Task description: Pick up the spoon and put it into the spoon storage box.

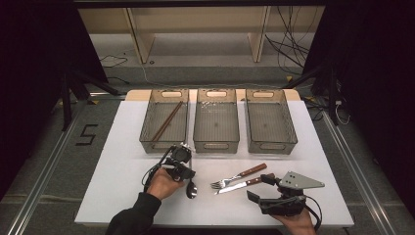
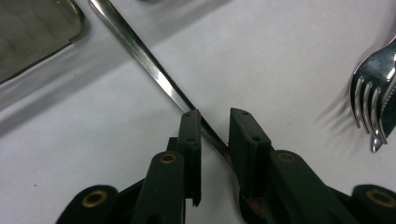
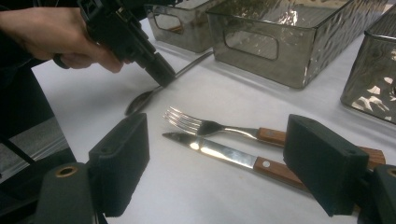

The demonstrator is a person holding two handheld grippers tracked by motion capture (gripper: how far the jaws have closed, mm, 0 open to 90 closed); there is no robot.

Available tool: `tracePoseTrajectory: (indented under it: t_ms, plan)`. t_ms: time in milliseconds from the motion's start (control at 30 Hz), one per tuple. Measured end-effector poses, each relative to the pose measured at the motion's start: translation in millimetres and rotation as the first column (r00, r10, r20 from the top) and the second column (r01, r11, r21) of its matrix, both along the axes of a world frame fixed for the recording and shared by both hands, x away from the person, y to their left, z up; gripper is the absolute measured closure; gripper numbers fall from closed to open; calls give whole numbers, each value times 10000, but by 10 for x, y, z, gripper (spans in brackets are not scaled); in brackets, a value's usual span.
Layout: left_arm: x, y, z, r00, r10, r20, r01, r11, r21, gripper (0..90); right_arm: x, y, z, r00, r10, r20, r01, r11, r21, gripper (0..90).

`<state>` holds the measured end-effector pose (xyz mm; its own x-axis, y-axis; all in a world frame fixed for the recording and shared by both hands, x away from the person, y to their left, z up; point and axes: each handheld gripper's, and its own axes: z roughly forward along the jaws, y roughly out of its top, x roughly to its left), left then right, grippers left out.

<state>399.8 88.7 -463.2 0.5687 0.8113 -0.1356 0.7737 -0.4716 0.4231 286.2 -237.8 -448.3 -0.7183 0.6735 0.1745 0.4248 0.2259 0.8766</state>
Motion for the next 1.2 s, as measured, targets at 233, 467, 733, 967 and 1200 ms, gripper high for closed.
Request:
tracePoseTrajectory:
  t_ms: [233,467,733,967,1200]
  plan:
    - [48,45,25,9992,-5,-396,-4,9998,-220,778,-1,-1,1,10000,-5,11,5,10000,6,232]
    - [68,90,42,9981,-2,-623,-22,9992,-390,814,-1,3,1,10000,4,-4,-4,10000,2,232]
    - [100,83,45,9962,28,-866,-59,9994,-352,810,-2,0,2,10000,3,-1,-3,10000,9,232]
    - [107,42,27,9950,157,-989,-173,9997,-155,779,-1,0,2,10000,11,11,-11,10000,9,232]
    - [137,6,7,9907,135,-1353,-130,9999,46,744,3,4,-1,10000,26,7,-26,10000,-4,233]
